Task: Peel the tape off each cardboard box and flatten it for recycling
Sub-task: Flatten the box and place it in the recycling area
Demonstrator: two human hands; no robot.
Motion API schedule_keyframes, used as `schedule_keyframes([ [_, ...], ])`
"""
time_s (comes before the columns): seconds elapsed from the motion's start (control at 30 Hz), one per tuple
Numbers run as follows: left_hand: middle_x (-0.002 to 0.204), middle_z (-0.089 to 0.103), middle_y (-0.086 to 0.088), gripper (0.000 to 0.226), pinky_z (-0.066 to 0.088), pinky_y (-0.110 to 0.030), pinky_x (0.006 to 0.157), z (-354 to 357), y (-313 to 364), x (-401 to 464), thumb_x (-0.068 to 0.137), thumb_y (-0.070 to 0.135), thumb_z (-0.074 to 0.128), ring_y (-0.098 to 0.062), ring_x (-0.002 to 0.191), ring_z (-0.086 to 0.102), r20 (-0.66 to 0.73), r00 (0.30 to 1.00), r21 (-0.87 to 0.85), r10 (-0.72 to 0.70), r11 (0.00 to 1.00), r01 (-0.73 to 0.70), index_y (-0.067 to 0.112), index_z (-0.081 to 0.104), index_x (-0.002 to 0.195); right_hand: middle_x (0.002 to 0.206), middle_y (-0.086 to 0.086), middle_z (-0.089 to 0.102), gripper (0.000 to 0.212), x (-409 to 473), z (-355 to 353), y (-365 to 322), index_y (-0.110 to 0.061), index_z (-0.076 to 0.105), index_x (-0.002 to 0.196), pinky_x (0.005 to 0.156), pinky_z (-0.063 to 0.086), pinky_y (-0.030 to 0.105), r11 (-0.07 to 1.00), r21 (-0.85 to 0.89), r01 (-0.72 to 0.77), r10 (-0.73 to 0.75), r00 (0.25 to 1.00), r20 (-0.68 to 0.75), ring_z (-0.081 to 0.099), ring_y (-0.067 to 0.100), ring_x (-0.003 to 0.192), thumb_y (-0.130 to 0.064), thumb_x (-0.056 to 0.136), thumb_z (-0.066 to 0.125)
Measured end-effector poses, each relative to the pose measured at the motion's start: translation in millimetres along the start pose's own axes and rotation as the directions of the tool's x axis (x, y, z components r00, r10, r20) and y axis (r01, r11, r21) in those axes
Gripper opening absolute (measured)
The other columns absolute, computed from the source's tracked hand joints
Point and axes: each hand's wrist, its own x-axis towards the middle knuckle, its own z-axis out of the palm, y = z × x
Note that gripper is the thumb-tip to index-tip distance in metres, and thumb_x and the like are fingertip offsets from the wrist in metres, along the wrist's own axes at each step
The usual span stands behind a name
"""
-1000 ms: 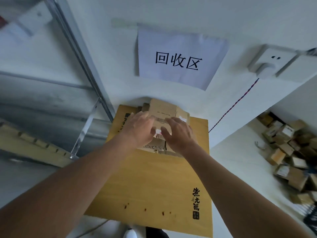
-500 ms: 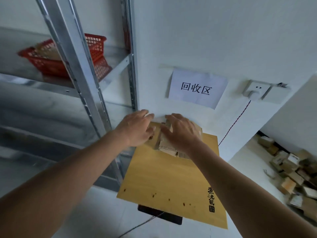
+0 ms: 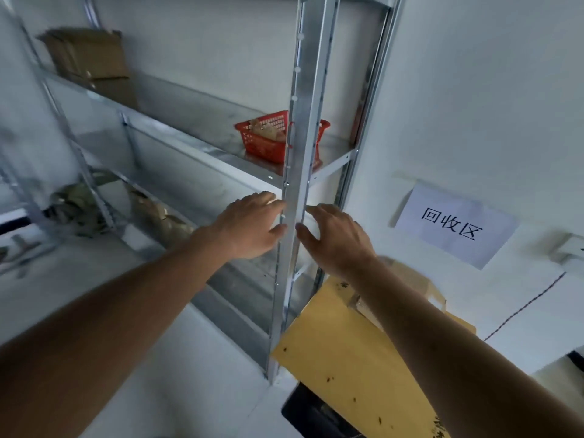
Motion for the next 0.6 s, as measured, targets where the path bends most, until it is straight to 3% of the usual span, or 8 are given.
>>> schedule_keyframes([
  [0.3,0.166,0.033,-0.004,0.061,0.031,-0.050,0.122,-57.0,-105.1,-47.4,0.107,0.049,0.041,-0.025,0.151,0.034,-0.046,0.985,0.069,-0.165,0.983,0.168,0.020,0.032,0.161,0.157,0.002,0.049,0.059,58.1,1.2,-107.5,-0.025,0.048,0.152,0.118,0.039,0.047,0.980,-0.047,0.193,-0.193,0.981,-0.006,0.049,0.026,0.141,-0.059,0.105,0.037],
  [0.6,0.164,0.036,-0.004,0.061,0.032,-0.048,0.120,-108.6,-267.4,-29.3,0.107,0.048,0.044,-0.027,0.147,0.039,-0.102,0.977,0.126,-0.187,0.972,0.199,0.019,0.034,0.160,0.140,0.004,0.063,0.050,184.1,36.5,-233.4,-0.024,0.060,0.141,0.104,0.047,0.041,0.967,0.005,0.255,-0.254,0.964,-0.077,0.060,0.029,0.125,-0.052,0.103,0.046],
])
